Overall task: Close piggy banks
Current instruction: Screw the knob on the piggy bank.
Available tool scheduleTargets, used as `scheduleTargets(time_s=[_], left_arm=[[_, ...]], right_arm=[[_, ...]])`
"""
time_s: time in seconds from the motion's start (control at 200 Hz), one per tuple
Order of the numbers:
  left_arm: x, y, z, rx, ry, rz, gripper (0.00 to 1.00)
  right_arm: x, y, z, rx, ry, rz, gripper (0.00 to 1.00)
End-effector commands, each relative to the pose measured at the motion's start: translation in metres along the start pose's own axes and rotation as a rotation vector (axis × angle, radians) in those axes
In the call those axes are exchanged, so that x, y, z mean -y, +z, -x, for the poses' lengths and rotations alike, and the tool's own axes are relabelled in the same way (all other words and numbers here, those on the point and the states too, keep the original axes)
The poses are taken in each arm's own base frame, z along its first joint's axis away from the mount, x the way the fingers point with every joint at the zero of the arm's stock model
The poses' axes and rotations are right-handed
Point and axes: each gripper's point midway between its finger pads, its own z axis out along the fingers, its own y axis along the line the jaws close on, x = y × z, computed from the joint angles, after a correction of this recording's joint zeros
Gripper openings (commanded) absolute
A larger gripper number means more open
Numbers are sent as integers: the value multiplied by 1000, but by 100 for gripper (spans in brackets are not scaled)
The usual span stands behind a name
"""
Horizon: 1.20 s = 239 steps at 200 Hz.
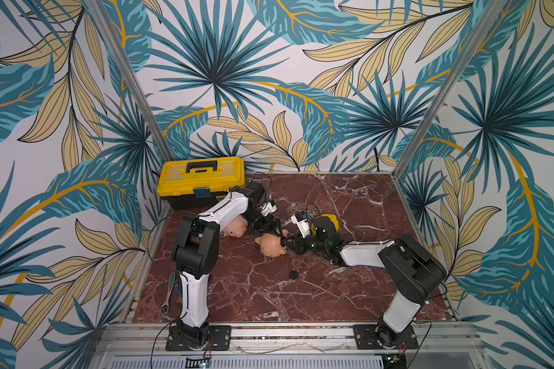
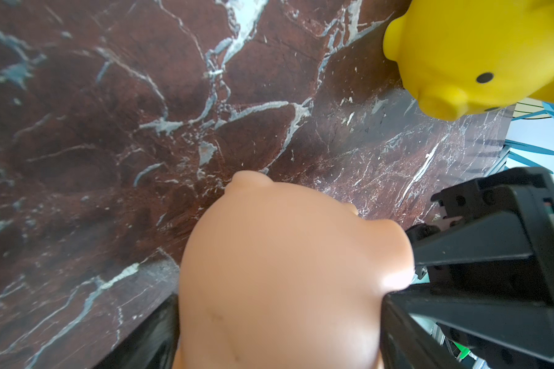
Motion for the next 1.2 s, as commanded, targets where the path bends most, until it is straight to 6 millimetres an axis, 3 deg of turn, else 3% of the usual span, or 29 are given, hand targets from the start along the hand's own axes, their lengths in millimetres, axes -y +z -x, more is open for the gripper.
scheduleTargets(time_s=[0.0,0.28,0.596,1.192], left_arm=[[-8,25,-23,-107,5,21,87],[-8,24,-23,-105,5,23,87],[-8,24,-23,-102,4,22,87],[-2,26,-25,-108,10,22,87]], right_arm=[[1,2,-13,-80,19,3,15],[0,2,-10,-88,24,2,4],[1,3,-4,-58,59,-3,0],[9,3,19,126,429,6,0]])
